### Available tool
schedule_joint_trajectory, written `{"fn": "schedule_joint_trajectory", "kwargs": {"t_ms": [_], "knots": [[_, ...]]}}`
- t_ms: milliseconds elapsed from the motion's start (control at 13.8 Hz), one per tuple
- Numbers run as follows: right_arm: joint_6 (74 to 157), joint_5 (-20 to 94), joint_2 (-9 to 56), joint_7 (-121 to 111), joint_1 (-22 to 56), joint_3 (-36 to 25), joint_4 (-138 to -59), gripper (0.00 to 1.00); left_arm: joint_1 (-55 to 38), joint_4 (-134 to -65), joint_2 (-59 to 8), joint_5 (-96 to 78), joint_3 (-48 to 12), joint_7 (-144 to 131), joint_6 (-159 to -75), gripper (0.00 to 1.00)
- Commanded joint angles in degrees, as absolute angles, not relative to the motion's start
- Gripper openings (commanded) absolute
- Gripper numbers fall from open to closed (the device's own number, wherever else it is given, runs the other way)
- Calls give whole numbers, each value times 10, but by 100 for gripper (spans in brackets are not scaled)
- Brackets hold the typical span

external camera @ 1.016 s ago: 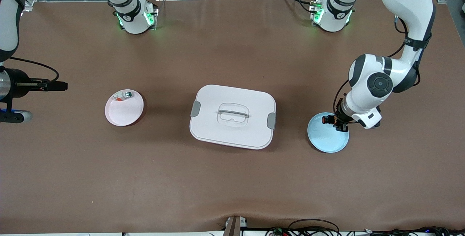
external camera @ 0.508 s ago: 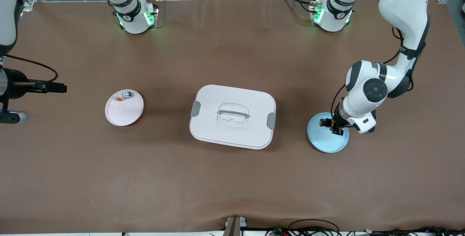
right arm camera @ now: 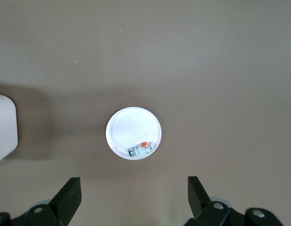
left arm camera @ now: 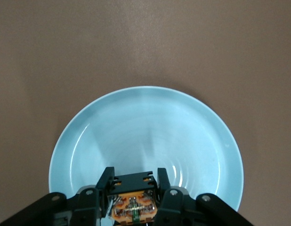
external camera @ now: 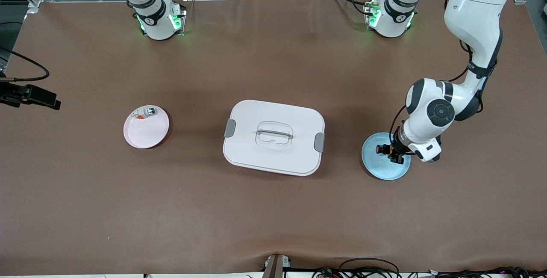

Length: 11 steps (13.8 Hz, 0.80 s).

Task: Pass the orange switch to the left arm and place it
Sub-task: 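Lower the switch onto the blue dish with the left gripper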

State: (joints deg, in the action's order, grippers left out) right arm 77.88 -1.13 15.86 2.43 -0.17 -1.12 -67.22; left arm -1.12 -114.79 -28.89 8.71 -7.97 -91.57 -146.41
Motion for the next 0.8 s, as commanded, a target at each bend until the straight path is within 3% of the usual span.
{"fn": "schedule_joint_trajectory", "kwargs": {"t_ms": [0, 726], "knots": [[837, -2, 84, 27, -8, -9, -792, 100, -1, -1133, -313, 100, -81, -922, -1475, 0], [856, 0, 73, 22, -10, -11, -794, 100, 4, -1131, -330, 100, -80, -915, -1481, 0]]}}
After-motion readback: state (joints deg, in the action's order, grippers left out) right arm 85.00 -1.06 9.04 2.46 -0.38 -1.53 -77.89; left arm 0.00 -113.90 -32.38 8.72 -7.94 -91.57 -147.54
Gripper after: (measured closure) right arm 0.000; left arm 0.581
